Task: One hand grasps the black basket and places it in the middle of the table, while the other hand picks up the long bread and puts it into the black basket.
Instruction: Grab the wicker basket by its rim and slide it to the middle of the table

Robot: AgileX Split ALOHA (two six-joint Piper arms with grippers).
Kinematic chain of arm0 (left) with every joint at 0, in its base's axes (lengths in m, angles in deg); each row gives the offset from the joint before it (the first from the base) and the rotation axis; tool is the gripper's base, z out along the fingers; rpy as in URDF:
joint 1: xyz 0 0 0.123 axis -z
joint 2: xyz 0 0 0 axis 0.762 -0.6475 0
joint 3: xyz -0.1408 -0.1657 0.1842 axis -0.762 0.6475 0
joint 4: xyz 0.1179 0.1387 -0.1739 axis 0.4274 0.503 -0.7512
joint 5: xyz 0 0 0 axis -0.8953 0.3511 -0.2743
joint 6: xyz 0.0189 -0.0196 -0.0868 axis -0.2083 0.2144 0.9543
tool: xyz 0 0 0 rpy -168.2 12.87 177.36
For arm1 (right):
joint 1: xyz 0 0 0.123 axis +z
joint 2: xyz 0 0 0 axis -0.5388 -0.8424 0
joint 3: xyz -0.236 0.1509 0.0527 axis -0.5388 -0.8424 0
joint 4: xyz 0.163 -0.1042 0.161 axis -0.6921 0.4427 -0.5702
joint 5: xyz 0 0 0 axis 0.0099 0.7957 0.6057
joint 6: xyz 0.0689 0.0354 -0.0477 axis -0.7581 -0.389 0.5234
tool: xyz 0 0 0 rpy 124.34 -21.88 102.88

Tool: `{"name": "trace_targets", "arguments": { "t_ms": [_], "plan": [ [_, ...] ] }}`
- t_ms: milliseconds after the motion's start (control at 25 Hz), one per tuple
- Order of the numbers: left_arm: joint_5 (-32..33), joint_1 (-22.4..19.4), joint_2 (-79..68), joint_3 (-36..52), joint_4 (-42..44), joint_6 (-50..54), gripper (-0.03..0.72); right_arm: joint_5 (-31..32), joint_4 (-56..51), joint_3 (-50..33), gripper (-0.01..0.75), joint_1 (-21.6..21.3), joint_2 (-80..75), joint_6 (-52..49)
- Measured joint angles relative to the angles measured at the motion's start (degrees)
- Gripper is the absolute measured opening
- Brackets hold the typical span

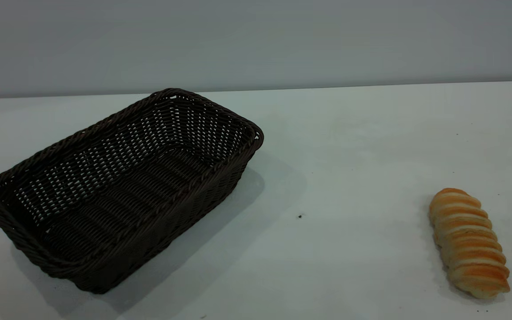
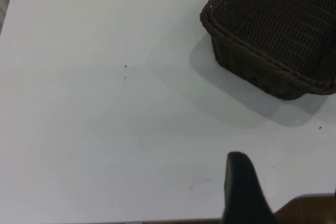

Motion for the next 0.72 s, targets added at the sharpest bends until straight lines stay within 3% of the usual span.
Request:
{"name": "trace_targets", "arguments": {
  "t_ms": [480,720],
  "plan": [
    [-0.47,0.0,0.0,-0.31,0.0,-0.95,0.488,-0.23,-1.79,0.0,0.379,0.0,0.0,0.05],
    [-1.42,0.0,-2.11,-3.01,-2.39,2.41,0.488,-8.33,-6.66,0.84,0.379,0.0,-1.82,1.13]
  ]
}}
